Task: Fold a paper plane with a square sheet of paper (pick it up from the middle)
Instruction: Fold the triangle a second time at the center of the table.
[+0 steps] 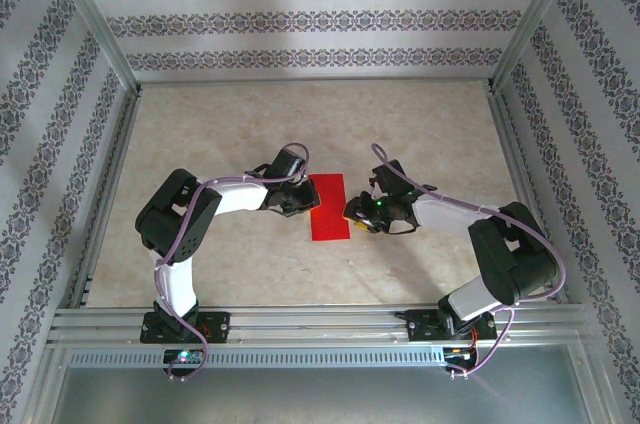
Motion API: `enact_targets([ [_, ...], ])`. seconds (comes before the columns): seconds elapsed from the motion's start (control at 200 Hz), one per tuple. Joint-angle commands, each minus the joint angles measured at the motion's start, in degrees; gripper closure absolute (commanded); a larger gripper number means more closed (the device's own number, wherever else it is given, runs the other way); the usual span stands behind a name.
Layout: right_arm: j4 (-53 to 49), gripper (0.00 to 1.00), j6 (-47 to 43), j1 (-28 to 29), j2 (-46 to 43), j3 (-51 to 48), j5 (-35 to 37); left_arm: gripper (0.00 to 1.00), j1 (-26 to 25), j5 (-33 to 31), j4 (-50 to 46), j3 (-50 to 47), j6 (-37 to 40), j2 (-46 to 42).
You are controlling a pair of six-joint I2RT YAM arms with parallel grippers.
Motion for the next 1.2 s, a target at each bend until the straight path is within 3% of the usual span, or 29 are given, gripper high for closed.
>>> enact_targets([
  [0.0, -1.58, 0.61, 1.00, 1.04, 0.50, -0.87, -0.89, 0.97, 0.26, -2.10, -4.00, -3.25, -2.58, 1.95],
  [0.485, -3.78, 0.58, -0.26, 3.22, 3.34, -0.20, 0.05, 0.97, 0.81, -1.40, -4.92, -3.71, -3.31, 2.57],
  [1.194, -2.45, 0.62, -1.01, 4.61, 2.76, 0.67, -1.46, 0.97, 1.27, -1.39, -5.51, -3.67, -2.96, 3.14],
])
